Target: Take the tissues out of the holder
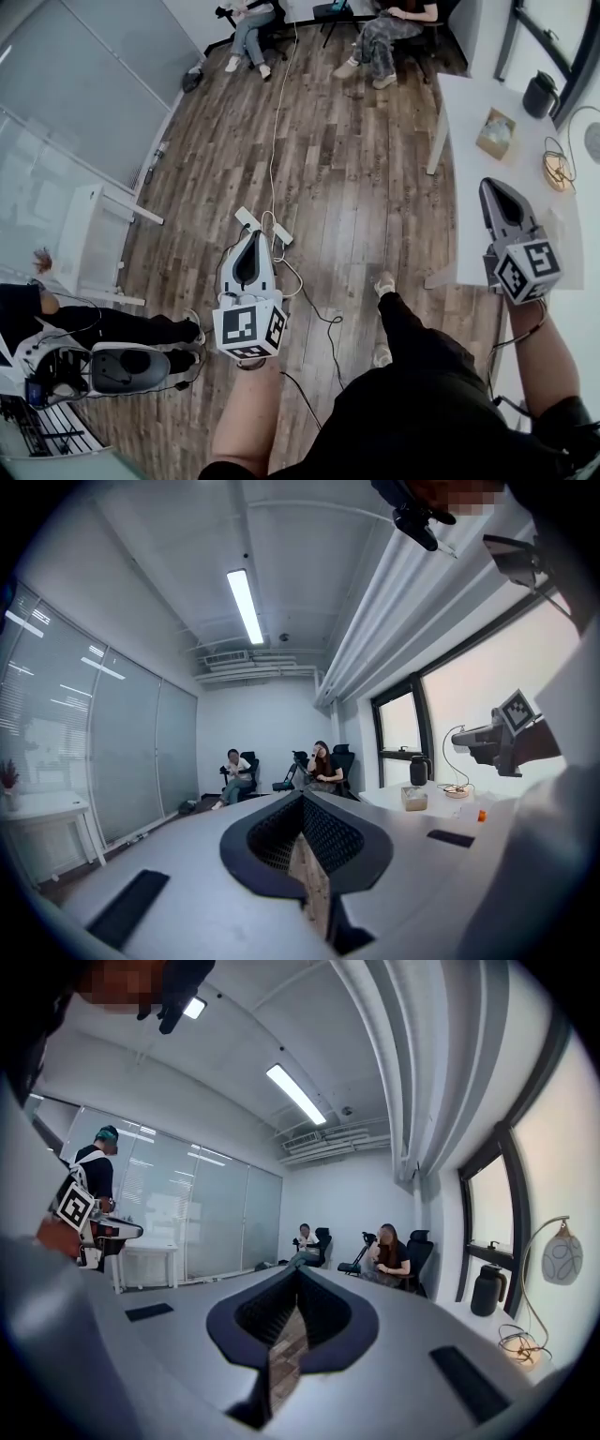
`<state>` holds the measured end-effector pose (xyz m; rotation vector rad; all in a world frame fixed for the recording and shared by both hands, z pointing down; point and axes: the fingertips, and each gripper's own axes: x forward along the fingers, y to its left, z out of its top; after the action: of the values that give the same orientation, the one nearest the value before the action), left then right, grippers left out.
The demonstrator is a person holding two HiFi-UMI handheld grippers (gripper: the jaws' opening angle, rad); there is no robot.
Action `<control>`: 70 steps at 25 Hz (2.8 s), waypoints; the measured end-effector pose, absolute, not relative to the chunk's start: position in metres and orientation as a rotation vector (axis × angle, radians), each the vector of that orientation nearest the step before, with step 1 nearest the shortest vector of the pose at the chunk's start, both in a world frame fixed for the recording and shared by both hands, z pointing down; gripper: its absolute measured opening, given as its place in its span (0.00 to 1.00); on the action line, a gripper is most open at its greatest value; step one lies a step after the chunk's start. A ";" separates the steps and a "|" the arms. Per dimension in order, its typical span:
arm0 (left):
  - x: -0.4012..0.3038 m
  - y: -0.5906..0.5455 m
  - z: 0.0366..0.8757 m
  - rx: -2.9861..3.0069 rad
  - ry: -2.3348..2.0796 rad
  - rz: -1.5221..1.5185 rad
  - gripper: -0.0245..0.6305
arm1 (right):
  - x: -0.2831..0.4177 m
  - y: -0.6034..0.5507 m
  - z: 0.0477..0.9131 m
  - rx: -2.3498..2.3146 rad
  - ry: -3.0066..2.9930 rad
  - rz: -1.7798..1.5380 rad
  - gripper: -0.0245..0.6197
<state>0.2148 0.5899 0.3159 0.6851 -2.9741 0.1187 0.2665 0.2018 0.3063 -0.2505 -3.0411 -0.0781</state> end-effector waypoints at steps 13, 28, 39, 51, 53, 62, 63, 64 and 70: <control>0.098 0.569 0.327 0.686 -2.915 0.179 0.04 | 0.145 0.161 0.330 -0.150 -3.051 -0.035 0.05; -0.098 0.443 0.311 0.810 -2.858 0.271 0.04 | -0.022 0.047 0.343 0.025 -3.068 0.090 0.05; -0.182 0.332 0.304 1.042 -2.832 0.291 0.04 | -0.059 -0.023 0.346 0.156 -3.066 0.075 0.05; -0.259 0.155 0.306 1.611 -2.646 0.271 0.04 | -0.026 -0.087 0.351 0.601 -2.965 0.014 0.05; -0.270 0.118 0.308 1.707 -2.592 0.251 0.04 | -0.024 -0.094 0.361 0.674 -2.922 0.037 0.05; -0.309 -0.003 0.322 2.019 -2.338 0.219 0.04 | -0.021 -0.149 0.363 1.009 -2.770 0.081 0.05; -0.306 -0.019 0.325 2.065 -2.295 0.221 0.04 | -0.019 -0.156 0.362 1.050 -2.753 0.081 0.05; -0.302 -0.034 0.327 2.111 -2.254 0.224 0.04 | -0.017 -0.162 0.362 1.089 -2.737 0.083 0.05; -0.301 -0.109 0.333 2.298 -2.082 0.238 0.04 | -0.008 -0.196 0.379 1.267 -2.618 0.137 0.05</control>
<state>-0.3013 -0.1092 0.3331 2.2982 -2.0818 0.2378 -0.0079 -0.1958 0.3790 1.2675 -2.6185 0.1372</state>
